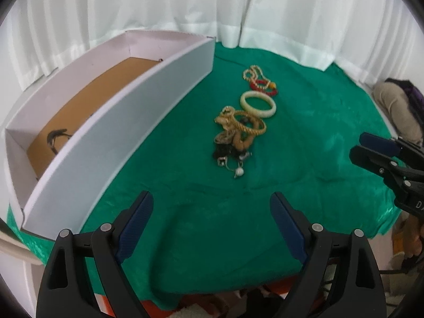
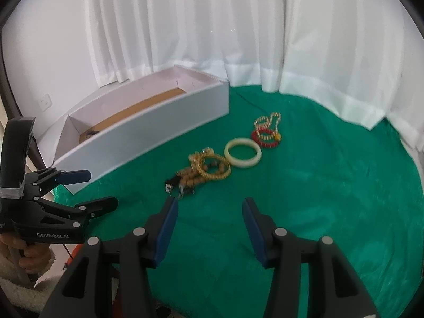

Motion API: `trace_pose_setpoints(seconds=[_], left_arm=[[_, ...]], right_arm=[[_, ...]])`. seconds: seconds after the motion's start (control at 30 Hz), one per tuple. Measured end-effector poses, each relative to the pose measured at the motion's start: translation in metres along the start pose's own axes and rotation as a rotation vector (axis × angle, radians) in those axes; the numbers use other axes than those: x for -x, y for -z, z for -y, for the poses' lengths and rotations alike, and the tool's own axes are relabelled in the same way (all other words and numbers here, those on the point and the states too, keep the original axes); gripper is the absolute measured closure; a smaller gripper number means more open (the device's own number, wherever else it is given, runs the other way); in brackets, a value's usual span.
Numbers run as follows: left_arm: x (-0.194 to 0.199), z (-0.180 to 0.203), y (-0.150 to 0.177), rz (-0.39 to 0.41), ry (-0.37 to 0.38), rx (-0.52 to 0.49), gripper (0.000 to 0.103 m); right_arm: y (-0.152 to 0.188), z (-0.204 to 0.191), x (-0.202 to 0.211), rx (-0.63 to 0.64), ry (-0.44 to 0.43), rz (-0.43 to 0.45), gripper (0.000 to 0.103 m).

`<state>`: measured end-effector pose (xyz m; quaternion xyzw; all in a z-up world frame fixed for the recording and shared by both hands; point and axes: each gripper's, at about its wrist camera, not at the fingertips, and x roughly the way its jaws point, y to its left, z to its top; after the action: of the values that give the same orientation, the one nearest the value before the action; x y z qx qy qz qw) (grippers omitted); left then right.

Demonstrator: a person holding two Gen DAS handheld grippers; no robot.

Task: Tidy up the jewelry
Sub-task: 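Withdraw both tools from the box back toward the jewelry pile, then grasp the gold bangle with the left tool and lift it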

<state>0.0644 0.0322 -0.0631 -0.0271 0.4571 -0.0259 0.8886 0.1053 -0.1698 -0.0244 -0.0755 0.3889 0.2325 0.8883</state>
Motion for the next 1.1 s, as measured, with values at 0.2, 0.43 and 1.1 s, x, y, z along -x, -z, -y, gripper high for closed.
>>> trace_pose_setpoints(seconds=[0.2,0.43,1.1], left_arm=[[-0.015,0.005,0.002,-0.039,0.001,-0.015,0.013],[-0.024,0.01,0.002,-0.062,0.009,-0.023,0.013],[-0.035,0.018,-0.022,-0.043,0.025,-0.049,0.013]], right_arm=[[0.021,0.014,-0.009,-0.07,-0.002,-0.037,0.051],[0.024,0.019,-0.015,-0.076,-0.005,-0.053,0.051],[0.023,0.023,-0.029,-0.097,-0.014,-0.082,0.051]])
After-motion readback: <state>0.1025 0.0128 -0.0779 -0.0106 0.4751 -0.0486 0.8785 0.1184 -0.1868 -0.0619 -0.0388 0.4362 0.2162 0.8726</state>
